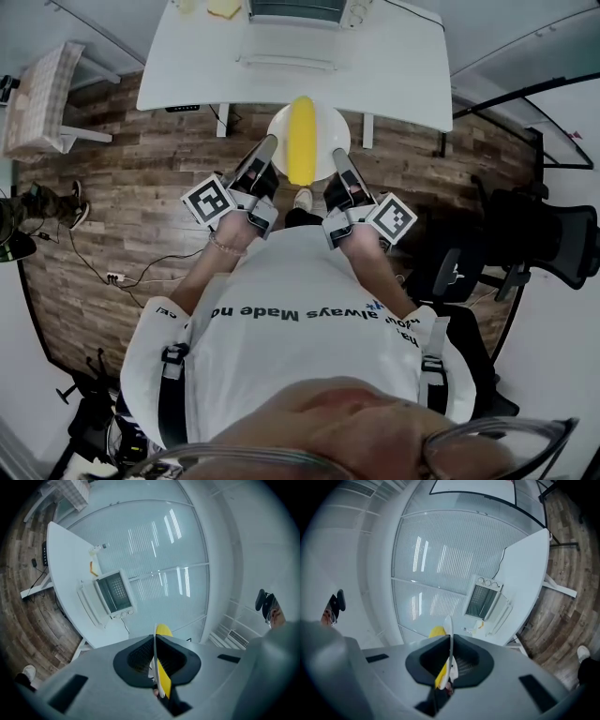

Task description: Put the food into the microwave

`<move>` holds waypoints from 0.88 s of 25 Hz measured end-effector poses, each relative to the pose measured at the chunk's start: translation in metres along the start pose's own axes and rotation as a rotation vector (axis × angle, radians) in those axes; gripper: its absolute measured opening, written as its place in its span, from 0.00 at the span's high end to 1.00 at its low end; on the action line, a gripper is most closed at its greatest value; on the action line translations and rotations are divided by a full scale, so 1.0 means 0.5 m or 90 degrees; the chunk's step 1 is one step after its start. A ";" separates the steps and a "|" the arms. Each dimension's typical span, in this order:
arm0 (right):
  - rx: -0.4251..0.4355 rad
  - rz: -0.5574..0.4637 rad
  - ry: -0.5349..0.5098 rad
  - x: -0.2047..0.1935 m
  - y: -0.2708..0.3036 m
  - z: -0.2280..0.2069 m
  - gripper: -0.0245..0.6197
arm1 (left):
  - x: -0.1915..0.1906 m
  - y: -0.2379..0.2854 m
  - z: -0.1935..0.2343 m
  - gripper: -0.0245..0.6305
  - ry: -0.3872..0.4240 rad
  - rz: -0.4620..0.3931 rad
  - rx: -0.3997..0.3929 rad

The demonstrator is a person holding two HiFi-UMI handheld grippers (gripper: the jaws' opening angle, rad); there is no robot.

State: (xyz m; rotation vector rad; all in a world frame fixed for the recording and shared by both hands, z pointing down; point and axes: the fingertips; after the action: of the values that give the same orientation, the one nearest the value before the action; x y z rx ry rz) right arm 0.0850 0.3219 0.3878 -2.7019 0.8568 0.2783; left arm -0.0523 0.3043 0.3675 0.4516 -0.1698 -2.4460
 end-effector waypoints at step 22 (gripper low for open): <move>0.001 0.005 0.005 0.194 0.068 -0.095 0.93 | 0.015 0.222 -0.026 0.93 -0.003 -0.007 0.004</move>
State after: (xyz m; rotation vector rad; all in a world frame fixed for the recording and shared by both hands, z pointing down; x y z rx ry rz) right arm 0.1476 0.2285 0.3988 -2.7012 0.8692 0.2696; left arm 0.0102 0.2120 0.3788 0.4497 -0.1771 -2.4581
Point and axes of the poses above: the fingertips, and each gripper's own axes: y forward along the fingers, z to its left, x out of its top, and after that the axes turned 15 degrees about x, right-handed
